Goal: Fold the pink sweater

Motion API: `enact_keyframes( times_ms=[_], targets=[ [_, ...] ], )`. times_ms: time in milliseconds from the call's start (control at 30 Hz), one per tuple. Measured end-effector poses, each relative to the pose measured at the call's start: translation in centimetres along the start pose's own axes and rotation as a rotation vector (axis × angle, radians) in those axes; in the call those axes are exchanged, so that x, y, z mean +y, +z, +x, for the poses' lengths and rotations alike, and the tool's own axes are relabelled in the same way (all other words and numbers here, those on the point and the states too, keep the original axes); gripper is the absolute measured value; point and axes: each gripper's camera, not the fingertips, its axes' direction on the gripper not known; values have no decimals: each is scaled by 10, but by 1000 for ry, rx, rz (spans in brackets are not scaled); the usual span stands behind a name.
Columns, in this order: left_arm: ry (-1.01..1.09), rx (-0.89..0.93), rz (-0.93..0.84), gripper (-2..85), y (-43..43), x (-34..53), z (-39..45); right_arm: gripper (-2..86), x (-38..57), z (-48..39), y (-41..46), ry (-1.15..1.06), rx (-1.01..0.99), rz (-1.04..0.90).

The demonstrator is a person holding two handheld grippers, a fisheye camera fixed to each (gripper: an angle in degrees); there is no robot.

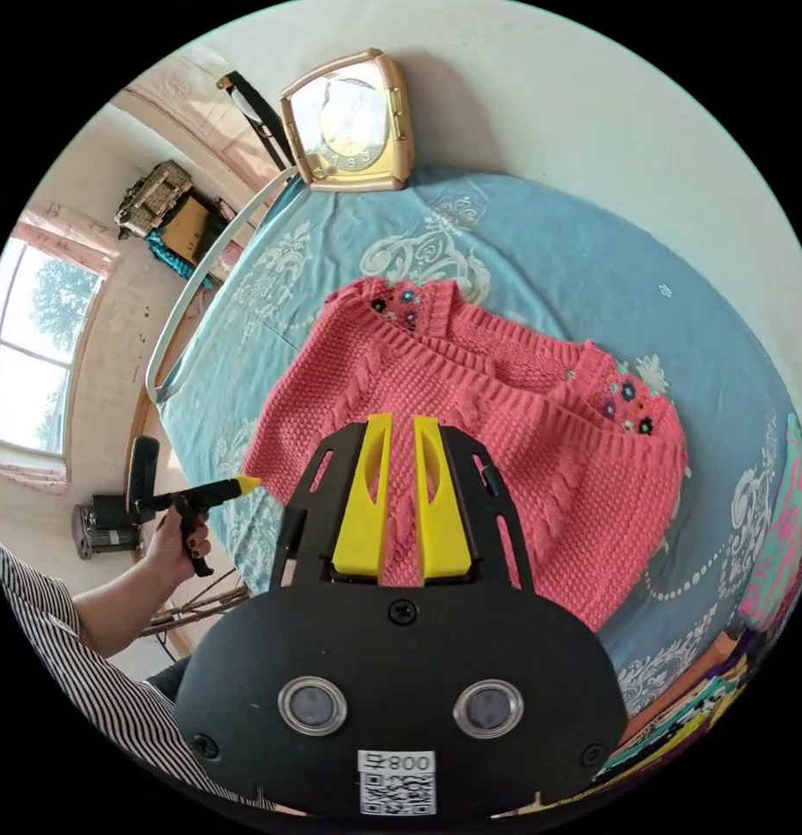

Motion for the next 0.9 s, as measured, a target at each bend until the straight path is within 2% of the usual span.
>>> enact_keyframes(
  times_ms=[167,400,500,600,667,733,900],
  targets=[
    [-4,120,-16,124,8,-17,-16,87,-81,-64,27,-121,-30,-83],
    [-43,224,-5,110,6,-24,-32,134,-149,-118,75,-83,13,-237],
    [-9,227,-30,105,9,-29,-25,143,-164,-140,98,-68,94,-310],
    [28,203,-50,103,10,-34,-15,128,-173,-160,113,-60,254,-319],
    [60,198,-70,101,14,-38,-3,109,-176,-175,127,-88,432,-310],
    [91,183,-84,99,17,-41,8,102,-177,-181,135,-124,490,-315],
    [113,169,-100,90,21,-41,34,81,-184,-158,138,-99,429,-342]
  ],
)
